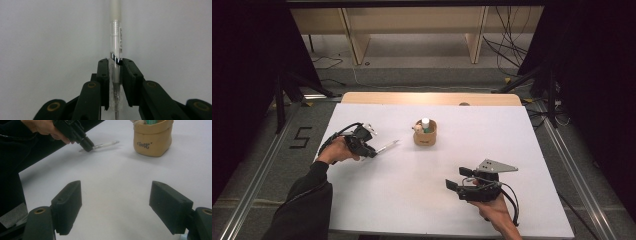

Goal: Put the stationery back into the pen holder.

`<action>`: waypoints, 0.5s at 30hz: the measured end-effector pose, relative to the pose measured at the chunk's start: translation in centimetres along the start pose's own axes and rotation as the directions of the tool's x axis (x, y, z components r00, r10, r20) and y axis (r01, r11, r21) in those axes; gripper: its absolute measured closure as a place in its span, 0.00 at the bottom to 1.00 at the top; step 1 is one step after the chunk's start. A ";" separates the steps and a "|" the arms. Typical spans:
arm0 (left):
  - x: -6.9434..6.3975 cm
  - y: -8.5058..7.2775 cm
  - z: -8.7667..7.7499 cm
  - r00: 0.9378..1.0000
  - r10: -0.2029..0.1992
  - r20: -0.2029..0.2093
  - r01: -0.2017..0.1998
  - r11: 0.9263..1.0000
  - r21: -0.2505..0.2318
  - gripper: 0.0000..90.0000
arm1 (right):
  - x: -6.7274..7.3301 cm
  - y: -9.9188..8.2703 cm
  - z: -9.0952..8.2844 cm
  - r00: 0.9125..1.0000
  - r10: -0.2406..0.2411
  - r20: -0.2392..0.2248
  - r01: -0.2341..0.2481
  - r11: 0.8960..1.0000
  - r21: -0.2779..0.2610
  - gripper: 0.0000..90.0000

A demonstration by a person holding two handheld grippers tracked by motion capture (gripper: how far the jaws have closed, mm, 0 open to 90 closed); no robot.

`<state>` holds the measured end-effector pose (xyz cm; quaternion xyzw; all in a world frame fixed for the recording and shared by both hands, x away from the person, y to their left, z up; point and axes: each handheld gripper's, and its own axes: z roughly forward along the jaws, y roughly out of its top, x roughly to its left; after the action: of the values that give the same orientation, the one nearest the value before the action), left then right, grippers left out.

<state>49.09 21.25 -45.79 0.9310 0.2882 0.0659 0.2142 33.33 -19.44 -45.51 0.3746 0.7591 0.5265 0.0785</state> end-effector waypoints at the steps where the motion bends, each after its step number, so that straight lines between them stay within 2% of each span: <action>1: -0.1 0.0 -0.2 1.000 -0.002 -0.004 0.002 1.000 -0.009 0.85 | 0.0 0.0 0.0 1.000 0.000 0.000 0.000 1.000 0.000 0.30; 6: -0.9 -0.2 -0.9 1.000 -0.018 -0.012 0.017 0.998 -0.062 0.85 | 0.0 0.0 -0.1 1.000 0.003 0.004 -0.003 1.000 -0.005 0.30; 10: -1.5 -0.3 -1.4 0.999 -0.037 0.000 0.036 0.995 -0.098 0.85 | 0.1 0.0 -0.1 1.000 0.003 0.004 -0.003 1.000 -0.005 0.30; 12: -1.8 -0.4 -1.7 0.999 -0.045 0.005 0.045 0.991 -0.124 0.85 | 0.1 0.0 -0.1 1.000 0.003 0.001 -0.003 1.000 -0.005 0.30; 15: -2.4 -0.6 -2.1 0.998 -0.066 0.017 0.068 0.982 -0.175 0.85 | 0.2 0.0 0.0 1.000 0.002 0.000 -0.002 1.000 -0.012 0.30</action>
<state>46.26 21.10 -44.16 0.8986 0.3113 0.0786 0.2989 33.20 -19.34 -45.49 0.3747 0.7555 0.5314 0.0802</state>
